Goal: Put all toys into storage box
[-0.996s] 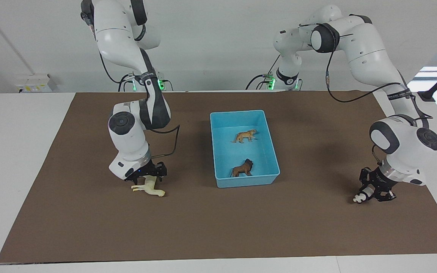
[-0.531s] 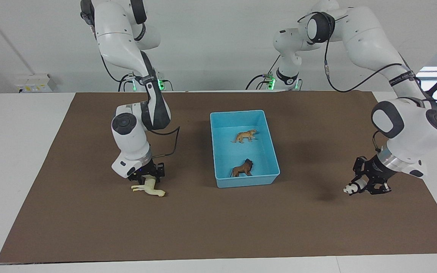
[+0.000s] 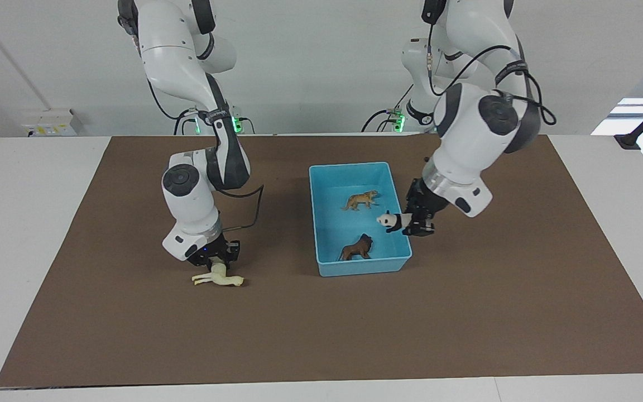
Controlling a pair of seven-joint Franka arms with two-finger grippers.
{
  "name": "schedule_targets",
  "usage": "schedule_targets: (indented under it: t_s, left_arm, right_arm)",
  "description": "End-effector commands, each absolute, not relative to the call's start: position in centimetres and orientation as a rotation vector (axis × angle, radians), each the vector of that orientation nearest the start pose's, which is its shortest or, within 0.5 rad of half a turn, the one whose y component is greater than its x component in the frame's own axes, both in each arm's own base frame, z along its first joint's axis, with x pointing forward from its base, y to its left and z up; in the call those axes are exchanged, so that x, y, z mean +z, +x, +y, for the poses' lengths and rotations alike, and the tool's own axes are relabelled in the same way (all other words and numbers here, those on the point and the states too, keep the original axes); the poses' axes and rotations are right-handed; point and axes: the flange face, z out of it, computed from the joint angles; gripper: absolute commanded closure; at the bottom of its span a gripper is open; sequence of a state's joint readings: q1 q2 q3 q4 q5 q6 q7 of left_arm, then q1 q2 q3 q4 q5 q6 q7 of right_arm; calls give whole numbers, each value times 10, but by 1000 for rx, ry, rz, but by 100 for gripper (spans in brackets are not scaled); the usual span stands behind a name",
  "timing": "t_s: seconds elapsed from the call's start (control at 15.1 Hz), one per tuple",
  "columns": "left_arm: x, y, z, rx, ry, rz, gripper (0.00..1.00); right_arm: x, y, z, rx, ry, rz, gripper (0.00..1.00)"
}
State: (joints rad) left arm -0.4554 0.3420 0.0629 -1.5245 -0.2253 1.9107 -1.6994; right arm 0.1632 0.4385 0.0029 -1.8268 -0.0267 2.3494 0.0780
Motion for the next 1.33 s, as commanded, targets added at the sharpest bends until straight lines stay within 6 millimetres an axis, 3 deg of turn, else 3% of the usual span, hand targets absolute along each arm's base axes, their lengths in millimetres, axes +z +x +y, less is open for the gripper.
schedule_targets:
  t_s: [0.0,0.13,0.27,0.4,0.46,0.53,0.6,0.8,0.93,1.13,1.26]
  left_arm:
    - [431,554,-284,212,-2585,-2034,85]
    - [420,538,-286,207,-2615,-1956,0]
    - [427,541,-286,187,-2639,-1937,0]
    - [431,543,-280,136,-2637,-1900,0]
    - [447,544,-272,90,-2651,-1884,0]
    - [463,549,-259,70,-2651,-1888,0]
    - [480,557,-231,49,-2647,-1921,0]
    - [517,568,-170,-27,-2738,-1873,0]
    - [536,573,-125,-30,-2775,-1797,0]
    - [572,583,-52,-21,-2916,-1484,0]
    - [577,583,-23,-25,-2966,-1332,0]
  right_arm:
    - [335,650,115,-118,-3147,-53,100]
    - [365,654,137,-112,-3141,42,100]
    - [404,656,166,-98,-3127,115,100]
    - [459,657,194,-85,-3117,195,100]
    - [480,654,212,-76,-3117,216,100]
    - [499,652,227,-77,-3095,252,100]
    - [514,651,244,-93,-3044,307,100]
    - [528,625,335,-206,-2930,347,100]
    - [530,608,375,-231,-2873,350,100]
    - [521,573,444,-217,-2815,265,100]
    - [508,573,451,-200,-2817,302,100]
